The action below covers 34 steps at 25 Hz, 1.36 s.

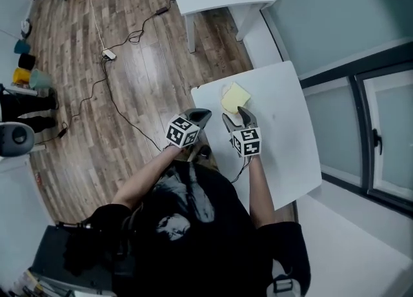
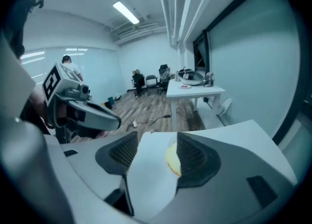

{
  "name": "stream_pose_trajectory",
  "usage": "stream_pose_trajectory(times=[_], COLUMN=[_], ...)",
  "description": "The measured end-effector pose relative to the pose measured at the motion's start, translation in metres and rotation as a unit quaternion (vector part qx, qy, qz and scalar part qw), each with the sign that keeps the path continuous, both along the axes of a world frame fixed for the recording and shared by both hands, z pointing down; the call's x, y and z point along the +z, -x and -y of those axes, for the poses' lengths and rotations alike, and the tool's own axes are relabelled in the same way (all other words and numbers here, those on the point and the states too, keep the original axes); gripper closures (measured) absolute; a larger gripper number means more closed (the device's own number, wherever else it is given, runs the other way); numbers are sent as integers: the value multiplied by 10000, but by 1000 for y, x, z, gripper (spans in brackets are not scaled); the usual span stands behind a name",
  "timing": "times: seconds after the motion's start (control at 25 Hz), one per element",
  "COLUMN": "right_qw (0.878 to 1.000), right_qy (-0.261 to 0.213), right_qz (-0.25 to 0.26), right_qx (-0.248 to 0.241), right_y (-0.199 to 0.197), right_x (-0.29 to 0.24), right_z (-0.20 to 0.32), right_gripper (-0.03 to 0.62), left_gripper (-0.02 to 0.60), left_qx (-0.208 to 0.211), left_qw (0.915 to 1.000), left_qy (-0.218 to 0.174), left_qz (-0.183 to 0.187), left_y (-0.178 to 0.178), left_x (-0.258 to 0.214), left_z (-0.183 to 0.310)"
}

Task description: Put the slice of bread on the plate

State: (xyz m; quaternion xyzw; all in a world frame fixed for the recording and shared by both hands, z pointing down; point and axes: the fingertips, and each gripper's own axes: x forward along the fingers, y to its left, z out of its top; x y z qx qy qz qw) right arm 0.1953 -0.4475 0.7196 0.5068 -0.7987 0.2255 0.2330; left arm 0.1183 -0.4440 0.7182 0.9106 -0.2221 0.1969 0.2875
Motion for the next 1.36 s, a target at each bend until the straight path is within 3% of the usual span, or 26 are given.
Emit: stream_pose_trajectory(times=[0.12,0.24,0.32,0.44,0.72,0.96,1.36], right_qw=[9949,9855,9826,9826,9850,9875,9895], right_qy=[-346,-363,-414,-584,-721,-631,-641], right_qz=[178,526,518,375,333,301,234], right_qx=[933,1574,1734,1722,1534,1414,1273], right_y=[-15,-28,-35,-40,-39,-32,-17], right_x=[-30,-40,-45,-55,-58,-53,-53], right_z=[-33,-56,-67,-85,-115,-130,-138], right_gripper=[477,547,582,582,582,582,582], left_gripper=[578,578,578,578,578,578,578], left_qx=[14,153,285,387,484,201,94], left_qw=[9989,9958,9929,9896,9903,9902,9887], left_qy=[-468,-894,-1154,-1386,-1286,-1364,-1486], left_qz=[-68,-88,-8,-9,178,204,196], left_y=[1,-4,-10,-19,-22,-15,-12], left_x=[-22,-43,-52,-61,-46,-48,-51], left_z=[-17,-31,-43,-65,-104,-104,-105])
